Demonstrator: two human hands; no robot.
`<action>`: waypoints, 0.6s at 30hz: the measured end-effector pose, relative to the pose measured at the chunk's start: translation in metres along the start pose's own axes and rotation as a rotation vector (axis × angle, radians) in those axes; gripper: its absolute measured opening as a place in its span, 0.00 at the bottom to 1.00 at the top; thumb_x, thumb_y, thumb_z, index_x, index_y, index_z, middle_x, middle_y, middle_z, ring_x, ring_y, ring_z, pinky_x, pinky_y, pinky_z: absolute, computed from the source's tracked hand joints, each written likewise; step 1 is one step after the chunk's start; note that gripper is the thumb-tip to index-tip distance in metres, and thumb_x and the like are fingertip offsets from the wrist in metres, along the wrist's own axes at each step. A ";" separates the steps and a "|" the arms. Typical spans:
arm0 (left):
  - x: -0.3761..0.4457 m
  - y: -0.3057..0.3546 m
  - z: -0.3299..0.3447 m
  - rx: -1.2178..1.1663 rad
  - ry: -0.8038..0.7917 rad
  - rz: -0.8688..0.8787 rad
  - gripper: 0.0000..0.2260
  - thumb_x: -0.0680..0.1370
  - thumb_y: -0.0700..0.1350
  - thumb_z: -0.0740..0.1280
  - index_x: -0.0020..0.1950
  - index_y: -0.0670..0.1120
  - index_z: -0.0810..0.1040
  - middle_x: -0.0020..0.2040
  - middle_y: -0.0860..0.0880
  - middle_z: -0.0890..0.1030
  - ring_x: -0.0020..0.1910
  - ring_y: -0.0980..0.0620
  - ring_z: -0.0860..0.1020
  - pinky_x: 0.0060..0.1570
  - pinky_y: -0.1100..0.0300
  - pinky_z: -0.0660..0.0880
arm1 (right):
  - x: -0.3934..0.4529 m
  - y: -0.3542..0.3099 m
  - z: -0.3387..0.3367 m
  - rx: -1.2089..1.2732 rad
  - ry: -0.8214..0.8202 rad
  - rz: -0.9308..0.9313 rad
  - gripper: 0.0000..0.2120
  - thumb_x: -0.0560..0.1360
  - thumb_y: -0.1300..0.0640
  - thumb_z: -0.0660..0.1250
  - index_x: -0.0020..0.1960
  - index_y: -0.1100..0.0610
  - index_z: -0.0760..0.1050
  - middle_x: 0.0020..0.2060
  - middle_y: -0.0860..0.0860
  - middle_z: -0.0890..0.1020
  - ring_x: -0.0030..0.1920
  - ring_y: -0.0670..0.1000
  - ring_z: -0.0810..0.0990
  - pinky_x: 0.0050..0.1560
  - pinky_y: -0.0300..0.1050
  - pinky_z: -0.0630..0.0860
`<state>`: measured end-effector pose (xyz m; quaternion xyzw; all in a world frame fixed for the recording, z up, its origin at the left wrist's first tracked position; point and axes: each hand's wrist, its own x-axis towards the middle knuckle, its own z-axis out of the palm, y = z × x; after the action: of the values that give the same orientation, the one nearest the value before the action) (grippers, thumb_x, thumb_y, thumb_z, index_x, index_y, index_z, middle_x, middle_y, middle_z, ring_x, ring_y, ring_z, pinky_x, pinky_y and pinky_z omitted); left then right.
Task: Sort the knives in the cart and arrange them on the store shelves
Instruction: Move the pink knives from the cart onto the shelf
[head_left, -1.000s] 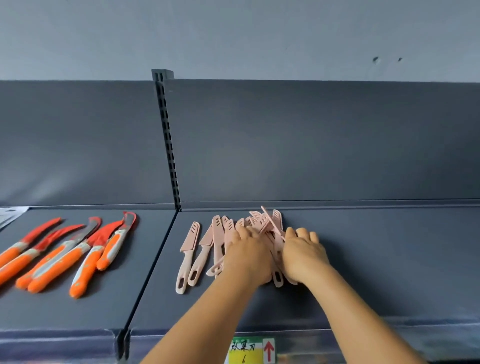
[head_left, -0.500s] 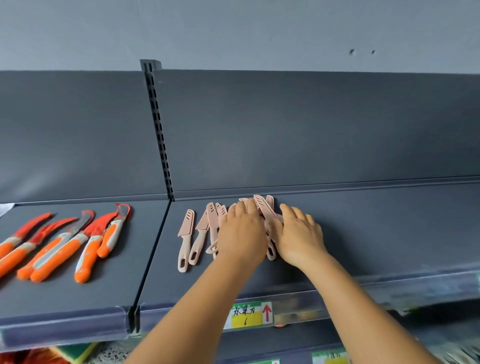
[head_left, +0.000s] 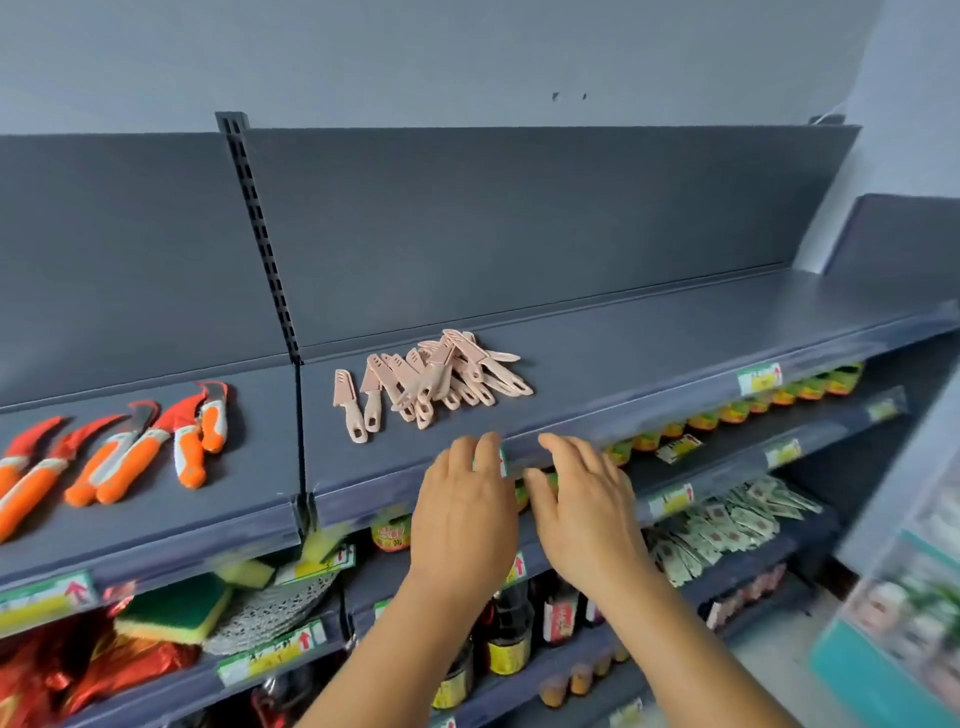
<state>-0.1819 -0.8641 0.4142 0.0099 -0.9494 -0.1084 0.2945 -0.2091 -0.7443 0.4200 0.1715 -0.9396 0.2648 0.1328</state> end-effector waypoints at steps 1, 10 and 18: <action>-0.015 0.004 -0.002 -0.015 -0.043 0.002 0.16 0.74 0.42 0.64 0.61 0.42 0.73 0.50 0.45 0.79 0.46 0.43 0.78 0.45 0.53 0.77 | -0.018 0.003 0.000 -0.003 -0.004 0.025 0.22 0.80 0.47 0.56 0.72 0.53 0.64 0.69 0.49 0.69 0.69 0.53 0.66 0.68 0.48 0.61; -0.130 0.059 0.000 -0.110 -0.348 0.119 0.19 0.75 0.47 0.60 0.64 0.42 0.73 0.54 0.44 0.77 0.53 0.42 0.76 0.52 0.50 0.73 | -0.166 0.045 -0.001 -0.063 -0.072 0.333 0.22 0.78 0.46 0.56 0.67 0.56 0.71 0.62 0.54 0.76 0.64 0.57 0.72 0.63 0.50 0.67; -0.210 0.128 0.024 -0.200 -0.608 0.231 0.22 0.80 0.50 0.57 0.73 0.46 0.62 0.69 0.46 0.67 0.67 0.45 0.67 0.64 0.55 0.63 | -0.279 0.101 -0.021 -0.142 -0.117 0.600 0.21 0.80 0.47 0.54 0.71 0.52 0.65 0.67 0.50 0.71 0.67 0.51 0.68 0.67 0.46 0.62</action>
<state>-0.0165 -0.7166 0.3051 -0.1595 -0.9733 -0.1648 0.0075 0.0078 -0.5815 0.2967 -0.1083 -0.9705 0.2155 0.0059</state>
